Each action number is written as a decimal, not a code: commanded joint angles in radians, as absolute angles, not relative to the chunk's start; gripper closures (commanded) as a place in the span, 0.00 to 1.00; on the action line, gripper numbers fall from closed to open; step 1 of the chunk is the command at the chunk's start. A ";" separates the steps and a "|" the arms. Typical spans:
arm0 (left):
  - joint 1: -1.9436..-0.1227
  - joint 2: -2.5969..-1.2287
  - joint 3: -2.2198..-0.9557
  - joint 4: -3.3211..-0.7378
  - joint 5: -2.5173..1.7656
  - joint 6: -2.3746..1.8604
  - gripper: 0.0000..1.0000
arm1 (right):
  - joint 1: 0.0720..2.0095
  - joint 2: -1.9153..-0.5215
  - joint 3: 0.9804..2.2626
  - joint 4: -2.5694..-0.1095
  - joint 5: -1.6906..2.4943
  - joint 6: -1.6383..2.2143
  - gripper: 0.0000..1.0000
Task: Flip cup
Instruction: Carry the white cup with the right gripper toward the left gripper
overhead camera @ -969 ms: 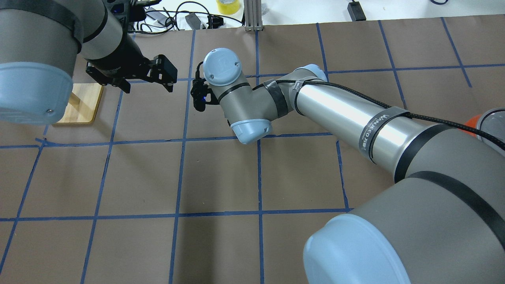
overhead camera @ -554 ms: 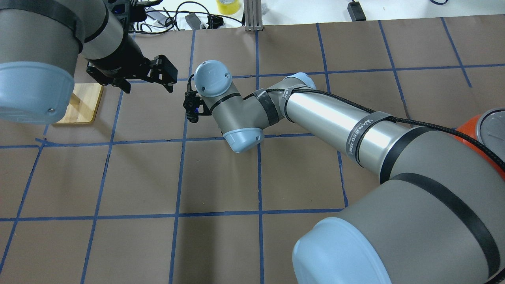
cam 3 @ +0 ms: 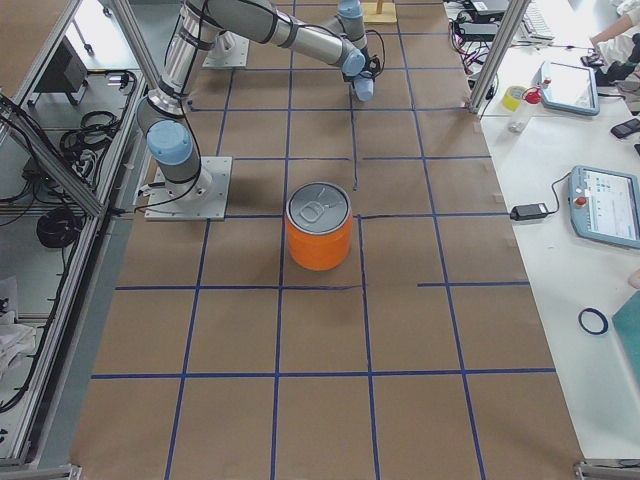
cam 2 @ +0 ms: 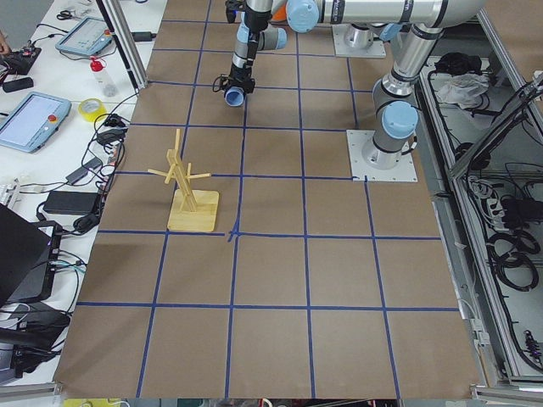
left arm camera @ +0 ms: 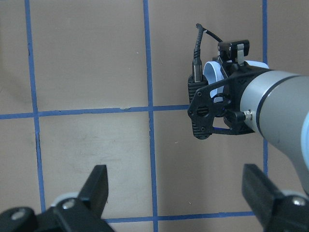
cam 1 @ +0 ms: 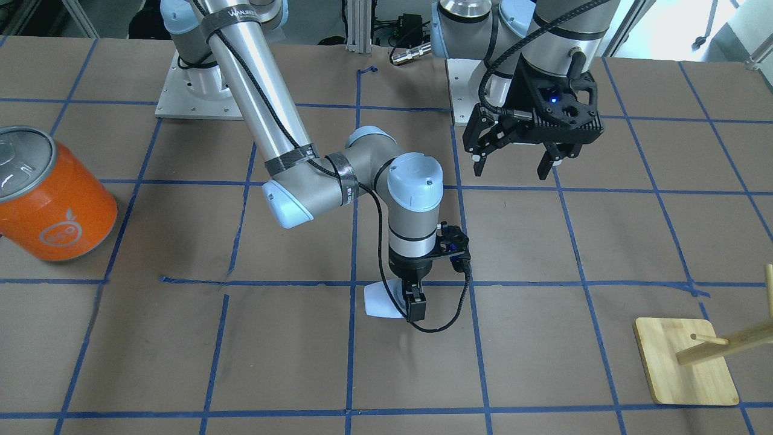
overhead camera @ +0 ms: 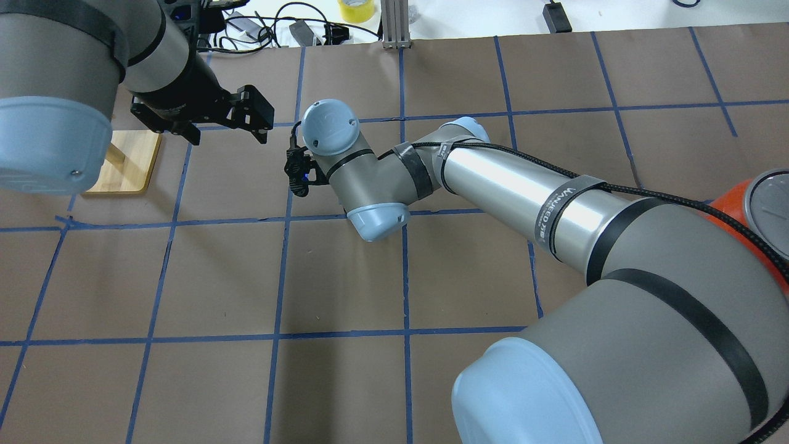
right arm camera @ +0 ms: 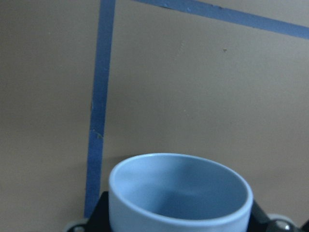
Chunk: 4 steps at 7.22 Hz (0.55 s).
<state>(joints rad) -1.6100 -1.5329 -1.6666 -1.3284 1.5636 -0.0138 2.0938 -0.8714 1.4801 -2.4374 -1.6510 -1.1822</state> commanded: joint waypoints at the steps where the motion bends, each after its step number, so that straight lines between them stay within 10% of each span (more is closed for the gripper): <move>1: -1.609 -1.529 -1.664 -1.328 1.565 -0.012 0.00 | 2.094 -0.873 1.471 -2.437 -1.652 -1.175 0.00; 4: -1.608 -1.535 -1.655 -1.328 1.554 -0.014 0.00 | 2.097 -0.905 1.468 -2.434 -1.652 -1.105 0.00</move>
<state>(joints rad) -1.6079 -1.5311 -1.6617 -1.3284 1.5619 -0.0137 2.0949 -0.8844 1.4691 -2.4368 -1.6508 -1.1517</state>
